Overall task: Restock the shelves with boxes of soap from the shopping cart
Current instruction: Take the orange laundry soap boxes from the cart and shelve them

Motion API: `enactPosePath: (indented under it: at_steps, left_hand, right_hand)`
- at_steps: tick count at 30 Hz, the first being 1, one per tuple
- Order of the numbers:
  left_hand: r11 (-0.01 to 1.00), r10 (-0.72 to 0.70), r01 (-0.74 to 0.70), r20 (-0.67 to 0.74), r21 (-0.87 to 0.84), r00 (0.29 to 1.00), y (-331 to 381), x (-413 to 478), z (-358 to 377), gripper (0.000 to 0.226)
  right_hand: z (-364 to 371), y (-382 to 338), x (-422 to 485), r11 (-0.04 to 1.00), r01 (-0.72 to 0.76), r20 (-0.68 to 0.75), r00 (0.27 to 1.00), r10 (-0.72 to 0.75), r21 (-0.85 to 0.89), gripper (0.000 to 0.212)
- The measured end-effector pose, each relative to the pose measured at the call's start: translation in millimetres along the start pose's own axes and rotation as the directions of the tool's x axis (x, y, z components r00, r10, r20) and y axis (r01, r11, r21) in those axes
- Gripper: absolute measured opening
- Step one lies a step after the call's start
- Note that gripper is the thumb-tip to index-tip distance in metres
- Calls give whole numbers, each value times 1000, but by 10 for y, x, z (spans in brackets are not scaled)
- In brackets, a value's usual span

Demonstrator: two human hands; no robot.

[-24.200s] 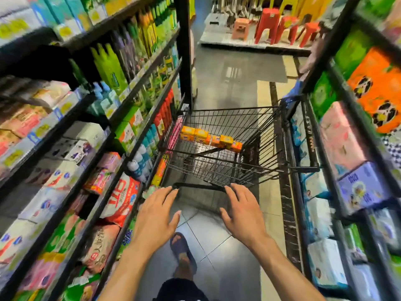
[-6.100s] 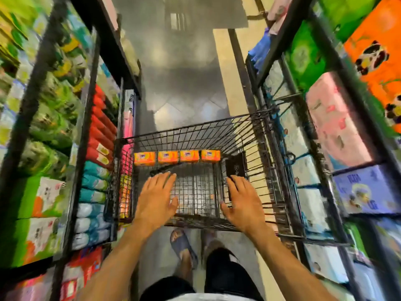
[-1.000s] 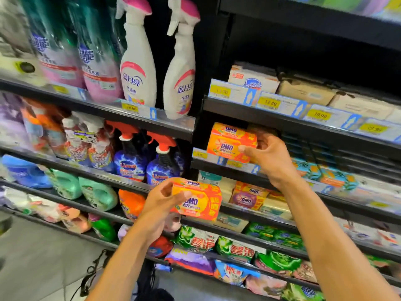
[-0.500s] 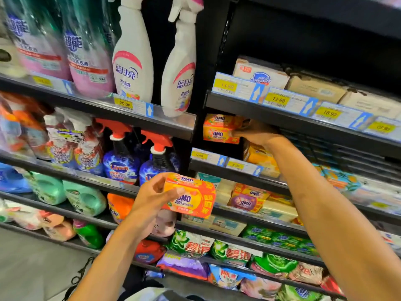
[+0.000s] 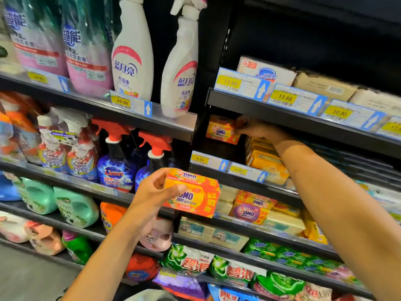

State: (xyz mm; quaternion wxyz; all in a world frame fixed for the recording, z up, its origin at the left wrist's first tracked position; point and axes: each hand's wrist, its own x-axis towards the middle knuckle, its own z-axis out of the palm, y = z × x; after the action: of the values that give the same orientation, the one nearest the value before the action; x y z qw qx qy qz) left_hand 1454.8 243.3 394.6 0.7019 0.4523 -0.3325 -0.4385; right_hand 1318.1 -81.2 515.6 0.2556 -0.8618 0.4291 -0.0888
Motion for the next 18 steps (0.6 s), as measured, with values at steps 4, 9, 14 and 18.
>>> enactPosePath:
  at_steps: [4,9,14,18]
  left_hand:
    - [999,40,-40,-15,-6,999,-44,33,5,54]
    - [997,76,-76,-13,15,997,-31,44,64,46]
    - [996,90,-90,3,15,996,58,55,188,44]
    - [997,81,-81,26,-4,996,137,111,304,54]
  right_hand:
    - [-13,90,123,996,-2,-11,1000,2,-87,48]
    - [-37,21,-117,987,31,-37,999,-38,-155,63]
    - [22,-19,-715,970,180,-84,977,-196,-163,62]
    - [150,-194,-1373,914,395,-47,919,-392,92,58]
